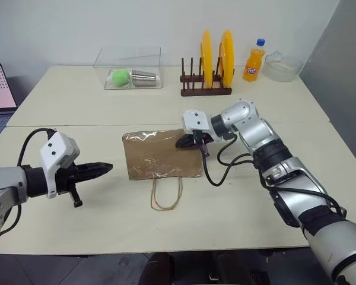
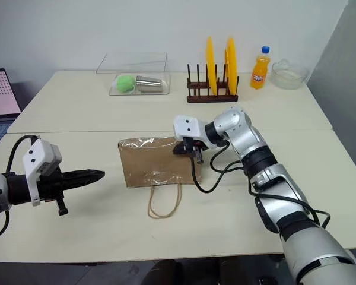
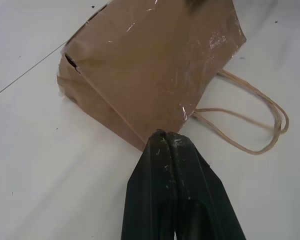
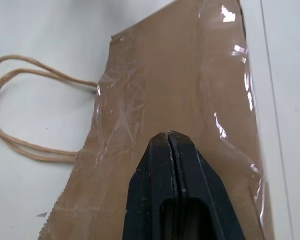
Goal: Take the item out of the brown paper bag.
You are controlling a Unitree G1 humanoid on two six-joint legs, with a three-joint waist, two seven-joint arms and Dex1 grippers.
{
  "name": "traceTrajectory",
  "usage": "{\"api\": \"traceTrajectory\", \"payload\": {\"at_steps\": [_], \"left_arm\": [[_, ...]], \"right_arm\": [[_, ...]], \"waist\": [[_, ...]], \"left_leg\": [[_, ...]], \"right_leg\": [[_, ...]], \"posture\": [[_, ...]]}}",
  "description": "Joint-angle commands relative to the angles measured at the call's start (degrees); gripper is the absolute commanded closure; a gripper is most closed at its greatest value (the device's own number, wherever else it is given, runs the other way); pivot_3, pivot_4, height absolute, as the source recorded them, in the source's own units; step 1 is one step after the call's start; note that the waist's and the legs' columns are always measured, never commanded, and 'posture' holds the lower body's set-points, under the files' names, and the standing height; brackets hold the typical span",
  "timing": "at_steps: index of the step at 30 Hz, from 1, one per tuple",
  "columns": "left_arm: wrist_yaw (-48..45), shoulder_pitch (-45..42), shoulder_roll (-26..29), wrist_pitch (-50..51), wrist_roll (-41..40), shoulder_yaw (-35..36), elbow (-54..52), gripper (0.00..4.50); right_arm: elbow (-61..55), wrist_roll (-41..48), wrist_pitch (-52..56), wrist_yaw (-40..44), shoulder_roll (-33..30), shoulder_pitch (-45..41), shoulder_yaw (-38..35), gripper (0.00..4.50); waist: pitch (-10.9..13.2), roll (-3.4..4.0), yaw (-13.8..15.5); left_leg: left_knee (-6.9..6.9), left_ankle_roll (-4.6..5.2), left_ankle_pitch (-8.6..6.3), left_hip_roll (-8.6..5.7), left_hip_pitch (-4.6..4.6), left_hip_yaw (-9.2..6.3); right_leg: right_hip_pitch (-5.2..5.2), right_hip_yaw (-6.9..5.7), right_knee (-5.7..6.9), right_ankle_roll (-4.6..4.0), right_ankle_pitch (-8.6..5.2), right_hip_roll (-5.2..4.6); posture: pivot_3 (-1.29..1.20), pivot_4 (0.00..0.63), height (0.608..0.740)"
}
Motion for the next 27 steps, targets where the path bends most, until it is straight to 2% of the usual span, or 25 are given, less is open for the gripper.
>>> {"api": "traceTrajectory", "payload": {"at_steps": [1, 4, 11, 16, 25, 27], "left_arm": [[-0.86, -0.58, 1.03, -1.37, -0.14, -0.11, -1.38, 4.5], [-1.19, -1.37, 0.75, -2.15, -0.06, -0.82, -1.03, 4.5], [-2.73, -2.54, 0.46, -4.94, -0.04, -2.44, -1.03, 4.5], [-2.58, -4.53, 0.08, -6.23, 0.21, -4.23, 0.25, 4.5], [-2.62, -4.72, -0.4, -5.15, -1.51, -4.22, -0.6, 4.5], [-2.58, -4.49, -0.33, -4.94, -1.56, -4.21, -0.86, 4.1]], "right_arm": [[-6.11, 2.52, 2.01, -0.25, -1.39, -0.26, -1.75, 4.47], [-11.59, 5.05, 4.9, -0.91, -2.66, 0.32, -3.43, 4.47], [-33.42, 14.57, 19.42, -1.86, -8.51, 11.05, -8.18, 4.47], [-46.8, 20.71, 29.71, -6.25, -12.02, 20.74, -11.42, 4.47], [-60.83, 30.37, 40.6, -15.63, -15.89, 31.78, -18.62, 4.47], [-62.08, 31.54, 41.32, -16.8, -16.75, 33.05, -19.07, 4.5]], "waist": [[0.0, 0.0, 0.02], [0.0, 0.0, 0.05], [-0.01, -0.01, 0.32], [0.0, -0.01, 0.34], [0.0, 0.0, 0.19], [0.0, 0.0, 0.17]], "left_leg": [[0.0, 0.0, 0.0, 0.0, 0.0, 0.0], [0.0, 0.0, 0.0, 0.0, -0.01, 0.0], [0.0, 0.01, -0.01, 0.0, -0.03, -0.02], [0.0, 0.01, -0.01, 0.0, -0.03, -0.02], [0.01, 0.02, -0.01, 0.0, -0.01, -0.02], [0.02, 0.02, -0.01, 0.0, -0.01, 0.01]], "right_leg": [[0.0, 0.0, 0.0, 0.0, 0.0, 0.0], [0.0, 0.0, -0.01, 0.0, 0.0, 0.0], [0.03, -0.03, -0.08, 0.0, 0.0, -0.03], [0.02, -0.04, -0.04, 0.01, 0.0, -0.04], [0.04, -0.05, -0.03, 0.03, -0.02, -0.03], [0.04, -0.04, -0.03, 0.04, -0.02, -0.03]], "posture": [[0.0, 0.15, 0.74], [0.0, 0.15, 0.74], [0.0, 0.15, 0.74], [0.0, 0.15, 0.74], [0.0, 0.15, 0.74], [0.0, 0.15, 0.74]]}}
